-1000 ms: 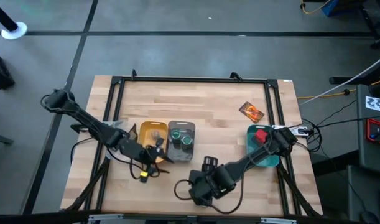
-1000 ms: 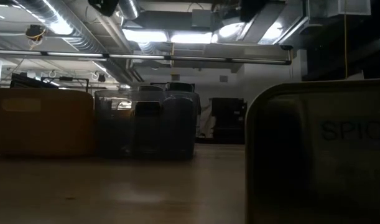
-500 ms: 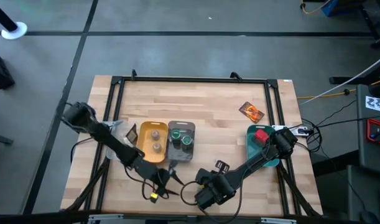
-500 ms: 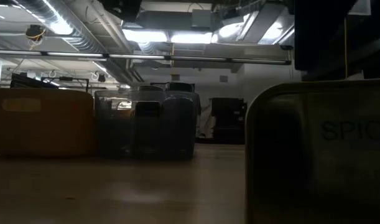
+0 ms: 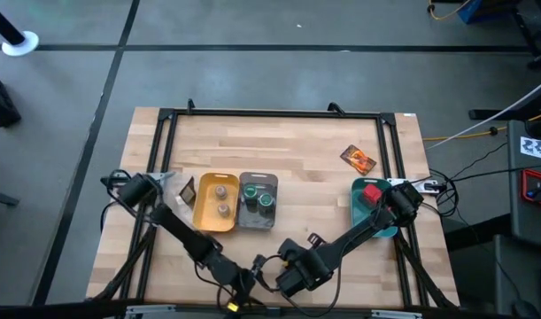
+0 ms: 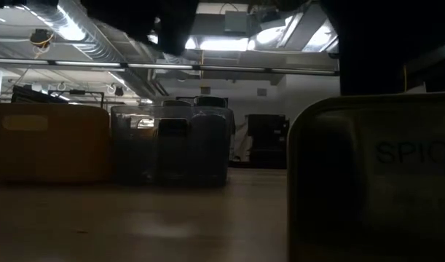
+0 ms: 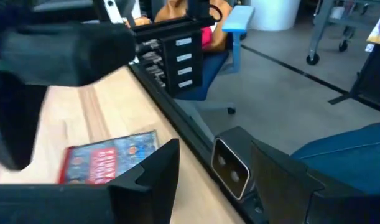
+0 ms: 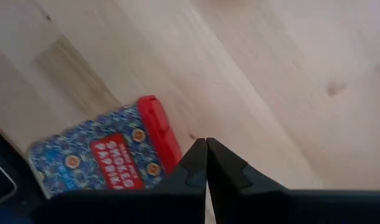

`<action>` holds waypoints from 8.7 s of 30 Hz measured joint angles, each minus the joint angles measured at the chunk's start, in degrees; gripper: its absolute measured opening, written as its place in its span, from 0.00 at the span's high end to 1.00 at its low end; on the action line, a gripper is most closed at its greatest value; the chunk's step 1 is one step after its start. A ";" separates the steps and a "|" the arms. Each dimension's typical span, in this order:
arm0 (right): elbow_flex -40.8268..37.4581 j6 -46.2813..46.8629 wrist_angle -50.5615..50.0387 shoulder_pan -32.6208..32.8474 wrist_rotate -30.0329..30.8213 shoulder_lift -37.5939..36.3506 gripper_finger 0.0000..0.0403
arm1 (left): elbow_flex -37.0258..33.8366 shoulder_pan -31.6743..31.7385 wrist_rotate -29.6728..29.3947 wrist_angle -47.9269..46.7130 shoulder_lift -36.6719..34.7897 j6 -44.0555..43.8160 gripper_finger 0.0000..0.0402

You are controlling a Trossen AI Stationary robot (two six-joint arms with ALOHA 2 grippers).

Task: Sort spices by type
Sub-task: Put the red spice can into the green bin

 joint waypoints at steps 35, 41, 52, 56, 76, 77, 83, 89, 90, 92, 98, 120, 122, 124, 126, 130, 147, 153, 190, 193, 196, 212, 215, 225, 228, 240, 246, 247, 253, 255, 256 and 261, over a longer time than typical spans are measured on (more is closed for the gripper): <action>-1.27 1.87 5.13 -0.01 -3.26 0.00 0.99 | 5.75 2.31 2.34 -0.90 7.47 -22.15 0.55; -1.27 1.85 5.13 -0.01 -3.25 0.00 0.99 | 5.71 1.32 2.60 -0.37 7.49 -23.42 0.55; -1.27 1.30 5.10 -0.01 -3.26 0.00 0.98 | 5.69 1.34 4.26 2.44 7.49 -27.79 0.55; -1.25 1.09 5.12 -0.03 -3.23 0.00 0.99 | 5.69 1.31 5.49 2.47 7.49 -29.71 0.55; -1.22 0.97 6.94 0.01 -8.85 0.00 0.98 | 5.69 2.74 -0.29 -3.40 7.49 -29.12 0.55; -1.22 0.98 6.94 0.01 -9.36 0.00 0.98 | 5.67 3.04 -0.50 -3.94 7.49 -29.13 0.55; -1.22 0.63 6.31 0.01 -9.46 0.00 0.98 | 5.67 5.09 -0.81 -6.33 7.49 -29.32 0.55; -1.22 -2.23 5.29 0.01 -7.38 -0.28 0.98 | 5.67 6.82 -0.81 -8.15 7.49 -29.03 0.55; -1.22 -2.22 4.64 0.02 -7.34 -0.40 0.98 | 5.67 7.07 -0.81 -8.17 7.49 -28.89 0.55; -1.22 -1.85 2.12 0.39 -7.23 -0.68 0.98 | 5.67 7.65 -0.81 -8.09 7.49 -28.87 0.55; -1.18 3.54 -7.61 3.01 -5.28 -0.76 0.98 | 5.67 8.34 -0.83 -8.05 7.49 -28.84 0.55; -1.23 16.14 -6.85 9.22 9.52 3.91 0.98 | 5.67 7.45 -0.77 -8.49 7.49 -29.22 0.55; -1.25 16.05 -7.01 9.25 11.77 3.89 0.98 | 5.67 7.60 -0.74 -8.97 7.49 -29.32 0.55; -1.25 15.90 -6.49 9.13 12.24 3.74 0.98 | 5.67 7.56 -0.81 -9.47 7.49 -29.30 0.55; -1.25 15.34 -5.66 8.91 12.15 3.72 0.98 | 5.67 7.54 -0.83 -9.66 7.49 -29.32 0.55; -1.29 11.72 -1.38 8.63 12.25 3.69 0.98 | 5.62 7.30 -0.19 -9.92 7.49 -29.13 0.55; -0.56 10.13 0.63 8.23 14.43 3.61 0.98 | 5.62 6.96 -1.10 -13.61 7.40 -29.31 0.55; 3.36 7.78 0.19 8.25 14.34 3.48 0.98 | 5.67 6.43 -1.85 -14.69 7.38 -29.35 0.55; 5.36 6.97 4.30 8.03 17.57 3.80 0.98 | 5.62 6.35 5.43 -24.26 3.32 -29.35 0.55; 5.31 5.73 5.91 7.98 19.30 3.80 0.98 | 5.60 6.34 4.75 -27.33 2.11 -28.68 0.55; 5.31 4.16 7.64 7.87 19.76 3.80 0.98 | 5.63 6.34 4.53 -28.65 2.02 -28.69 0.55; 5.38 -0.59 12.79 4.73 17.25 3.58 0.98 | 5.75 5.49 4.81 -32.63 1.61 -31.18 0.55; 5.48 -1.95 15.45 4.67 18.03 3.41 0.98 | 5.75 5.49 4.92 -33.02 1.61 -31.12 0.55; 5.46 -2.08 15.52 4.45 18.88 3.39 0.98 | 5.69 4.88 4.95 -33.48 0.76 -31.01 0.55; 5.40 -2.02 15.55 4.45 19.25 3.48 0.98 | 5.61 4.70 5.00 -33.98 0.36 -31.10 0.55; 5.38 -1.96 18.04 4.43 22.83 3.52 0.98 | 5.60 4.44 5.16 -34.97 0.10 -30.75 0.55; 5.40 -2.06 19.74 4.33 25.75 3.52 0.98 | 5.60 4.37 5.27 -35.03 0.10 -27.47 0.55; 5.40 -2.07 19.74 4.30 26.07 3.52 0.98 | 5.60 4.37 5.27 -35.03 0.10 -26.92 0.55; 4.30 -2.06 21.13 4.28 27.15 3.49 0.98 | 5.60 4.35 4.66 -35.03 0.10 -24.84 0.55; 3.47 -2.02 22.57 4.28 27.05 3.41 0.98 | 5.60 4.33 4.56 -35.04 0.10 -24.13 0.55; 2.96 -1.99 23.66 4.28 26.76 3.37 0.98 | 5.60 4.34 4.55 -35.09 0.10 -23.42 0.55; 2.29 -2.34 26.48 4.28 26.20 3.43 0.98 | 5.60 4.56 4.39 -35.19 0.10 -19.09 0.55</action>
